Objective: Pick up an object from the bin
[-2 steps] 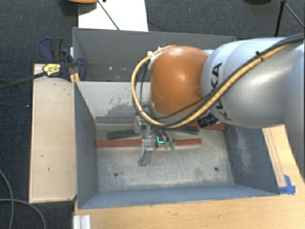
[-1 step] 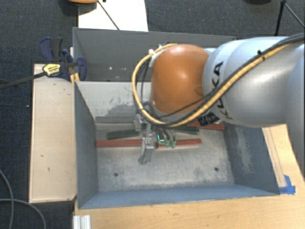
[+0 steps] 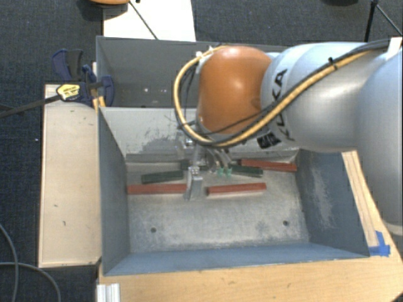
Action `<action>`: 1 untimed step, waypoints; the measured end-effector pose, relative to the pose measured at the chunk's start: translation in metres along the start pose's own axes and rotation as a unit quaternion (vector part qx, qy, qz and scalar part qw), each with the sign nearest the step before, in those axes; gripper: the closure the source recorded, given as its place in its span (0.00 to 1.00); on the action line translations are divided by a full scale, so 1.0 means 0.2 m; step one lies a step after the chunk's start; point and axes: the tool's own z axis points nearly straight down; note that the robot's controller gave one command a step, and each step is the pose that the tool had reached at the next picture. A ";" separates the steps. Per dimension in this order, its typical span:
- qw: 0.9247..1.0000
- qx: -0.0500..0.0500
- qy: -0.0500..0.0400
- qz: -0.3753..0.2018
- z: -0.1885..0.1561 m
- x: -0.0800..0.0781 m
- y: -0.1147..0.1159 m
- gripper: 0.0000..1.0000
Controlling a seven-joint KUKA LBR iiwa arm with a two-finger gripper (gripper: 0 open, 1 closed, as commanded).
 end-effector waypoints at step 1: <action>0.999 0.000 0.000 0.048 0.25 -0.11 0.01 0.00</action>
Offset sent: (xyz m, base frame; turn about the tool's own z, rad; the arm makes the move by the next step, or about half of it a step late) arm 0.0070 0.0057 -0.0909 -0.0172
